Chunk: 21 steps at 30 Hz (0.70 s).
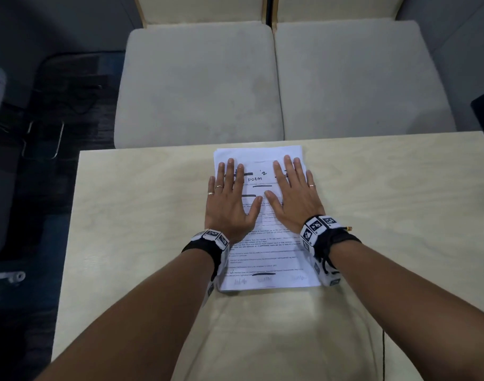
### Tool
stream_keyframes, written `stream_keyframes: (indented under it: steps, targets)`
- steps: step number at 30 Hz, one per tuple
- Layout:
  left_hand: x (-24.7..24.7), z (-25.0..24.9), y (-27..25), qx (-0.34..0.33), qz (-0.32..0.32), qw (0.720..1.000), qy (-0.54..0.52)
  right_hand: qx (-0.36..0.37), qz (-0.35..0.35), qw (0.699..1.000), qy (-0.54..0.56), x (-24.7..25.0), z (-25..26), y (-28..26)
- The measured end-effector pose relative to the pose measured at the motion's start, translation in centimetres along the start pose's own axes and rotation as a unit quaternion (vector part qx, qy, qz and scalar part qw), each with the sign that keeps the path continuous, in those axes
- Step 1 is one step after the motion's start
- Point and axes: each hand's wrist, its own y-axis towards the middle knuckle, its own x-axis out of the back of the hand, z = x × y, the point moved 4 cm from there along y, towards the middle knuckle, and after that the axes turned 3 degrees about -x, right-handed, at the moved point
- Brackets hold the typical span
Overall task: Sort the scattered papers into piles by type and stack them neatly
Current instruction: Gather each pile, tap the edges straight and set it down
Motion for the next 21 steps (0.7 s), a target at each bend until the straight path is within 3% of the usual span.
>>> stream_keyframes:
  steps: [12, 17, 21]
  targets:
    - [0.1, 0.1, 0.0, -0.002, 0.005, 1.000, 0.006, 0.017, -0.003, 1.000, -0.019, -0.4, 0.1, 0.2]
    - [0.5, -0.4, -0.1, -0.034, 0.007, 0.999, 0.009, 0.124, 0.002, 0.991, -0.054, -0.3, 1.0, -0.1]
    - [0.2, -0.8, 0.0, -0.076, 0.020, 0.997, 0.029, 0.133, 0.011, 0.989, -0.059, -0.3, 1.0, 0.1]
